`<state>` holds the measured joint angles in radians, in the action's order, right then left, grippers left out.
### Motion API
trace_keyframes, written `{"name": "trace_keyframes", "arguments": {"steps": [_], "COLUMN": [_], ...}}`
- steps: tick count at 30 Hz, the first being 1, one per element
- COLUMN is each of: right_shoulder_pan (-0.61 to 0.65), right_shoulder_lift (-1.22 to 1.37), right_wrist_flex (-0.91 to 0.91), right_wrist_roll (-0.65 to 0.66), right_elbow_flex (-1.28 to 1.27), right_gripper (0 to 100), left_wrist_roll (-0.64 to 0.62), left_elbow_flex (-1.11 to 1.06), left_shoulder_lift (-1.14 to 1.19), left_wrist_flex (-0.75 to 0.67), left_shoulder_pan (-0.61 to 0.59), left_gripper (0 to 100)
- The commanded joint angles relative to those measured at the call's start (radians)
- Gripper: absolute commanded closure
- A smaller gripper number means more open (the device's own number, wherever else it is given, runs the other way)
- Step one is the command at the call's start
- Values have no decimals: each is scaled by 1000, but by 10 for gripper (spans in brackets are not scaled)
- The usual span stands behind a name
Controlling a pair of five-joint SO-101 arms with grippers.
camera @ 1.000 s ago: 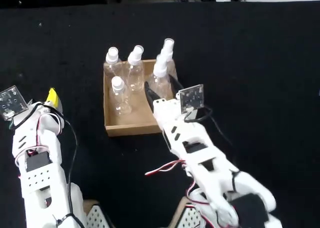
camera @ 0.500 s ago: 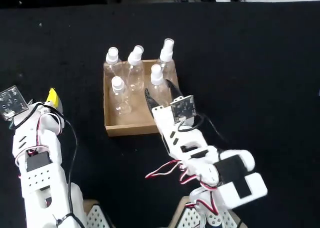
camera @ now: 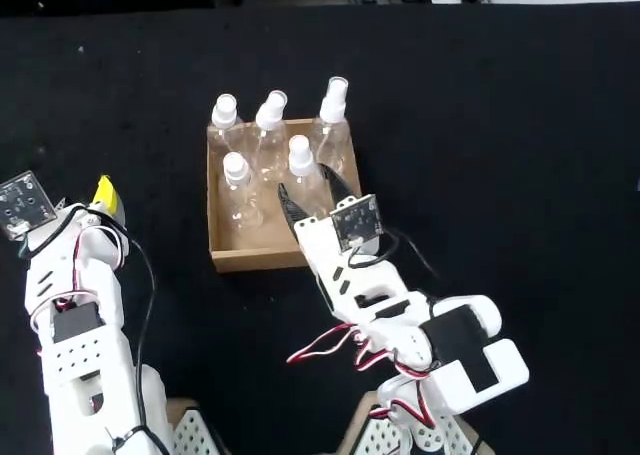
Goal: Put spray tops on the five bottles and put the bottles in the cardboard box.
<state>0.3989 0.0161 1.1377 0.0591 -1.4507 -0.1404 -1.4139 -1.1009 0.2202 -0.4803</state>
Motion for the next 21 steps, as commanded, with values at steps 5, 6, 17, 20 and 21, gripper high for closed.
{"name": "trace_keyframes", "arguments": {"steps": [5, 6, 17, 20, 21], "right_shoulder_pan": [23, 23, 21, 25, 25], "right_shoulder_lift": [-4, -4, -4, -4, -5], "right_wrist_flex": [23, 21, -29, -60, -60], "right_wrist_roll": [-46, -49, -52, -52, -52], "right_elbow_flex": [4, 4, 10, 13, 13], "right_gripper": [985, 985, 928, 840, 826], "left_wrist_roll": [-9, -9, -9, -9, -9], "left_elbow_flex": [5, 5, 4, 4, 4], "left_shoulder_lift": [-23, -23, -21, -20, -20], "left_wrist_flex": [-25, -25, -25, -25, -25], "left_shoulder_pan": [-5, -5, -5, -5, -5], "left_gripper": [809, 809, 809, 809, 809]}}
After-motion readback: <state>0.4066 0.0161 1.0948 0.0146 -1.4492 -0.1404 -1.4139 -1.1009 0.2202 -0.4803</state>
